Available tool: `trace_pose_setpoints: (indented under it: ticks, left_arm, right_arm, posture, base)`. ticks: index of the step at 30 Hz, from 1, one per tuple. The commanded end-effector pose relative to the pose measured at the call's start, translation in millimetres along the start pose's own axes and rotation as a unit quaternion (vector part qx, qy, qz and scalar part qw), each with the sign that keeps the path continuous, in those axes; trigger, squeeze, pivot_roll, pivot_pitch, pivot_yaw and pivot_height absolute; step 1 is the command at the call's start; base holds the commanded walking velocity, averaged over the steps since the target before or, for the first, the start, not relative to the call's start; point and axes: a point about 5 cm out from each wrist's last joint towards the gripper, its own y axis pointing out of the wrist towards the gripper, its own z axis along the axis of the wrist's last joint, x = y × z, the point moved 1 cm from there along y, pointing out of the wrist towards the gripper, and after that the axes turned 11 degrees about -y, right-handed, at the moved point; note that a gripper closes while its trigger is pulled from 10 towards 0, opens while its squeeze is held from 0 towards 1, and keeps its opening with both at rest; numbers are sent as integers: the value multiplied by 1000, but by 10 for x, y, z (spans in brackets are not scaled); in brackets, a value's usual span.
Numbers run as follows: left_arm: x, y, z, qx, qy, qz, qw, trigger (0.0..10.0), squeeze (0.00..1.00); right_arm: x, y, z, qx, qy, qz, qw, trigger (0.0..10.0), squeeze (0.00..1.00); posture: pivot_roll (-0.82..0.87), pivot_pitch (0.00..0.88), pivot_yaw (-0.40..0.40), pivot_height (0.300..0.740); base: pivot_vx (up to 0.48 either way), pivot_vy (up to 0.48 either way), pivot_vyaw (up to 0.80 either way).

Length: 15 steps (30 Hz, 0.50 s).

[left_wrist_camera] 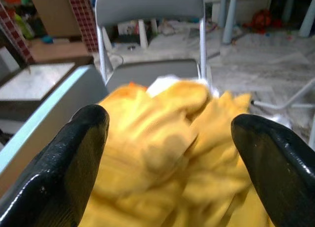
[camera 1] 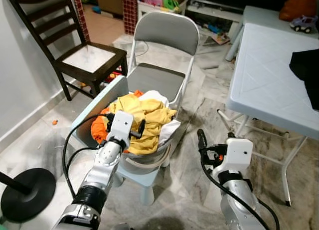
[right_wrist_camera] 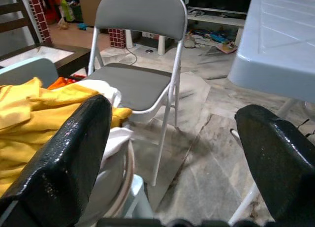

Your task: Hang hanger

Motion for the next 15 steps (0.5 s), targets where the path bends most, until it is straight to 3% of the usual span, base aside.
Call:
trace_pose_setpoints:
  ticks: [1, 5, 12, 15]
  left_arm:
    - [95, 1, -34, -6, 0, 1, 1000, 10000, 0]
    - [77, -1, -32, -5, 5, 13, 1000, 10000, 0]
    - [11, -4, -42, -10, 20, 37, 999, 10000, 0]
    - [-38, -8, -79, -21, 43, 40, 998, 10000, 0]
  right_arm:
    - [27, -17, -55, -12, -6, -1, 1000, 10000, 0]
    - [6, -24, -55, -10, -10, 9, 1000, 10000, 0]
    - [1, -27, -57, -10, -13, 12, 1000, 10000, 0]
    - [18, -18, -56, -11, -12, 10, 1000, 10000, 0]
  posture:
    - [102, 127, -76, 740]
    - [103, 128, -78, 740]
    - [103, 131, -84, 740]
    - [103, 131, -83, 740]
  base:
    - [0, 0, 0]
    - [0, 0, 0]
    - [0, 0, 746]
    - [0, 0, 158]
